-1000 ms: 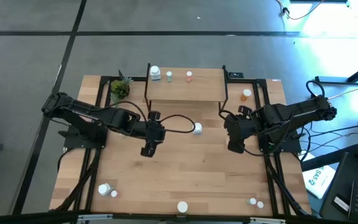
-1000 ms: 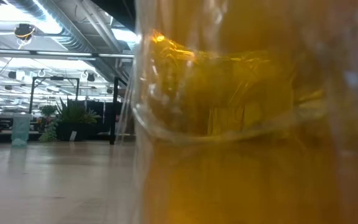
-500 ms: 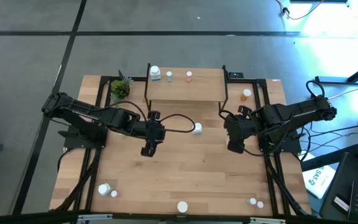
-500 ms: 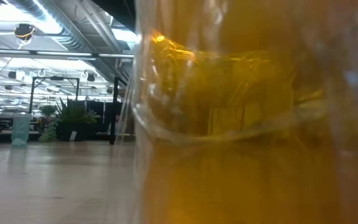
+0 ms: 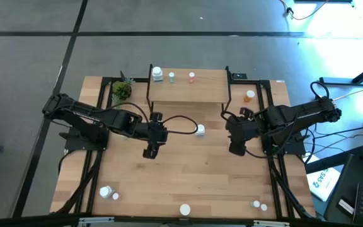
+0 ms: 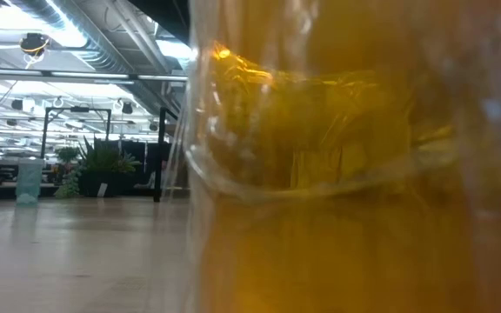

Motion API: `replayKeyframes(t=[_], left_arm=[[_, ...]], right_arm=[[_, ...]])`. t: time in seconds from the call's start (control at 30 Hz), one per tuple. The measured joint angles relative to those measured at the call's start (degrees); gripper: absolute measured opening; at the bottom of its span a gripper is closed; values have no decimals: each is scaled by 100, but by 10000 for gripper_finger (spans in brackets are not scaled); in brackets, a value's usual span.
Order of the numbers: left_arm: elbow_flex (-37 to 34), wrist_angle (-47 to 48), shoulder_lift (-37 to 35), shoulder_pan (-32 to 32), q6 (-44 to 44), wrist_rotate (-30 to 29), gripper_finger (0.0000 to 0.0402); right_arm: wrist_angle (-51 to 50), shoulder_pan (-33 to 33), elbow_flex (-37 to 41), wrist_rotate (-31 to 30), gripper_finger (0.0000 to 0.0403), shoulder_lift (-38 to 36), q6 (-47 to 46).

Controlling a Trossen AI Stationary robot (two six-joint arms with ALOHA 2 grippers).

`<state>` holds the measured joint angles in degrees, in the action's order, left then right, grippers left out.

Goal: Pick and place medicine bottles onto shelf by color
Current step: Put the middle right orange pill bottle on the shelf

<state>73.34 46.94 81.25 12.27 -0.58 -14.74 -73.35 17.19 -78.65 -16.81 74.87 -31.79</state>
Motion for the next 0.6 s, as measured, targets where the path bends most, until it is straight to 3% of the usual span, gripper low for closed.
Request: replayKeyframes(t=[0.23, 0.6], left_arm=[[0, -3, 0, 0, 0, 0, 207], [0, -4, 0, 0, 0, 0, 207]], right_arm=[[28, -4, 0, -17, 186, 2, -837], [-342, -9, 22, -313, 192, 2, -1309]])
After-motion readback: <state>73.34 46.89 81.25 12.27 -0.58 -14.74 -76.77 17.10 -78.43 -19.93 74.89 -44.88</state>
